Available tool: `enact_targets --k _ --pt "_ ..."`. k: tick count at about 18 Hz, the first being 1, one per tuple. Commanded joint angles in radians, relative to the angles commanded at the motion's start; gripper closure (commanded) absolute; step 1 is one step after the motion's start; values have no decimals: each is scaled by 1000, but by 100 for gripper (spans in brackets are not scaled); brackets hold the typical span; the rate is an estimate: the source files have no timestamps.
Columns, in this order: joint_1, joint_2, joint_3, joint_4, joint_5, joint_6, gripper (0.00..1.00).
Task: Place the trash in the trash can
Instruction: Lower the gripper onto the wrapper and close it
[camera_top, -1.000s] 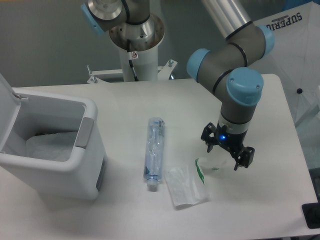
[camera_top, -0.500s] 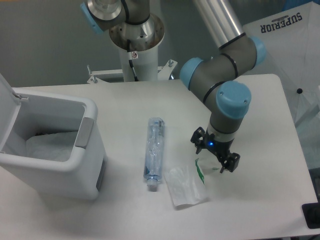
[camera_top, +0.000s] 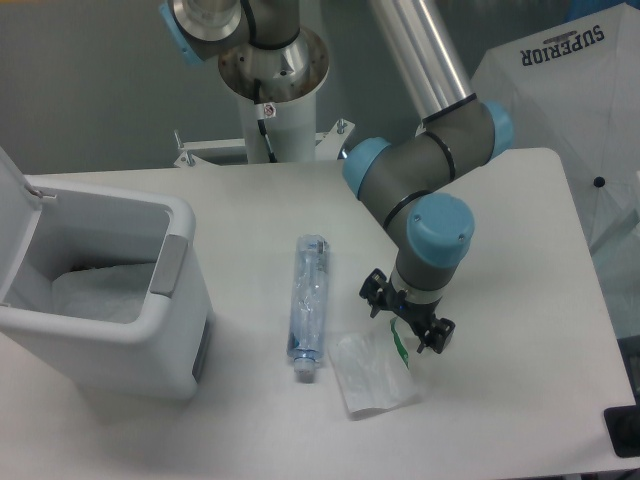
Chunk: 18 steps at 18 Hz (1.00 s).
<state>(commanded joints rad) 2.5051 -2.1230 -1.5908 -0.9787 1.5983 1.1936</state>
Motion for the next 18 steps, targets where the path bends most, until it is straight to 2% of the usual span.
enact_targets --k 2,3,9,18 --pt "-5 0 -1 -2 -3 -28 95" --pt "-8 -2 -5 2 -4 -31 100" --pt "-15 1 15 2 -8 -38 100" --pt "-8 17 135 -5 -6 -54 100"
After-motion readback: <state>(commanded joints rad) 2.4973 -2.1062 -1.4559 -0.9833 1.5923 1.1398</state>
